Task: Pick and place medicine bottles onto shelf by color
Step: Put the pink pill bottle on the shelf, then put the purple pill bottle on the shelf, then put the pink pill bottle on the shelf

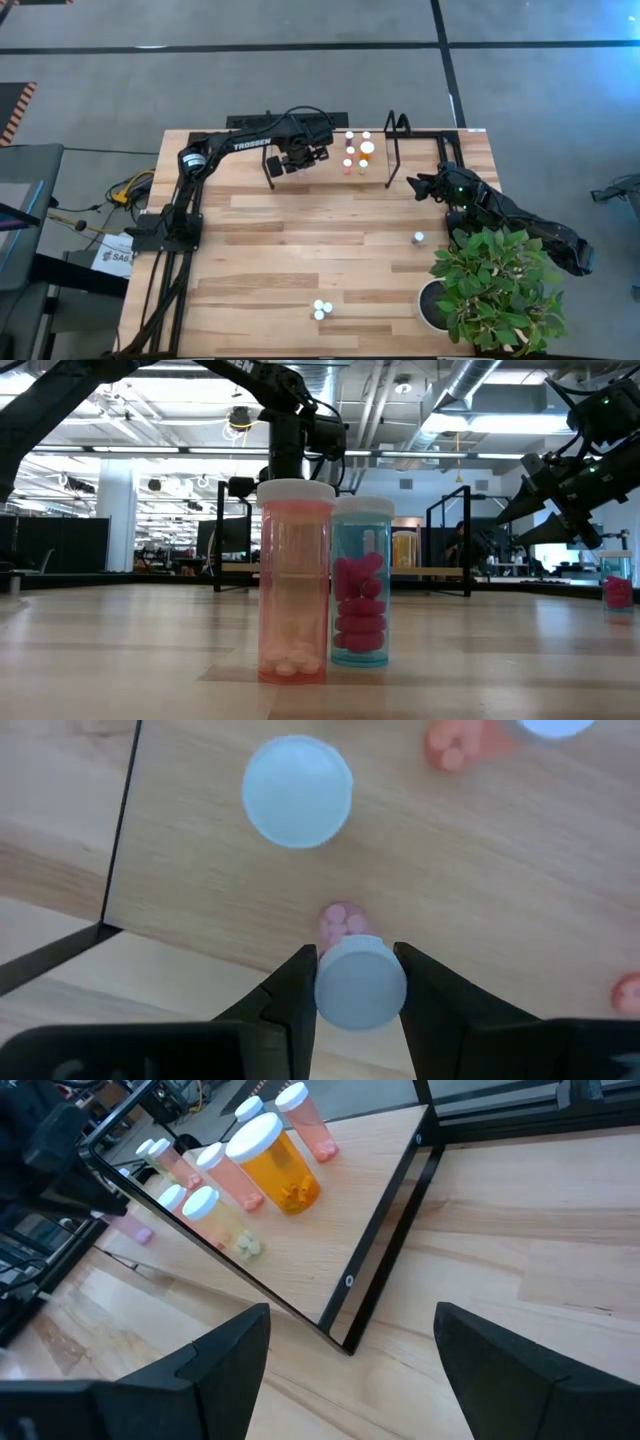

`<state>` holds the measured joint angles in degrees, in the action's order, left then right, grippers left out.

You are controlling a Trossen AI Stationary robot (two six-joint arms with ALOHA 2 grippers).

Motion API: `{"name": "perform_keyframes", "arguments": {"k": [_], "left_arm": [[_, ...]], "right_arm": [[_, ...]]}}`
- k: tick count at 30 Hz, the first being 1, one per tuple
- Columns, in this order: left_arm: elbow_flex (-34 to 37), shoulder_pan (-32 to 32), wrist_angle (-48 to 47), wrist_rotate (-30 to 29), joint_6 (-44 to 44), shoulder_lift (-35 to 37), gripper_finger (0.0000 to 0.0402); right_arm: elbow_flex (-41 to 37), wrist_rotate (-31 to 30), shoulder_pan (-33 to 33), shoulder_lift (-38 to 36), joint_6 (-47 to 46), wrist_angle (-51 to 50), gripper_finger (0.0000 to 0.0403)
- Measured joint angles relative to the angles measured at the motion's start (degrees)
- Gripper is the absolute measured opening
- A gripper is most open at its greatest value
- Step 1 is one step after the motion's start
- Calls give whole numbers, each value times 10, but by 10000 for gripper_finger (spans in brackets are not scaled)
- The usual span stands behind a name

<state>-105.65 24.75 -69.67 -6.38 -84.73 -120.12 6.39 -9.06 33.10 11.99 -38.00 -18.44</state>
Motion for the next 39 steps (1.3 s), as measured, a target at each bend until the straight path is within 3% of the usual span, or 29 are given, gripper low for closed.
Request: {"name": "perform_keyframes", "arguments": {"k": [6,13,24,27,32,39], "left_arm": [[0,0,2,-8,4,0,112],[-1,0,13,-20,35,-1,178],[-110,-14,-63,-43,76,1,268],[-136,-26,-89,-53,75,1,278],[-167,-61,-112,-22,75,1,281],[-172,-156,-114,4,18,1,281]], "right_arm": [[0,0,0,0,0,0,305],[0,0,0,0,0,0,305],[0,0,0,0,0,0,305],[0,0,0,0,0,0,305],[0,0,0,0,0,0,305],[0,0,0,0,0,0,305]]}}
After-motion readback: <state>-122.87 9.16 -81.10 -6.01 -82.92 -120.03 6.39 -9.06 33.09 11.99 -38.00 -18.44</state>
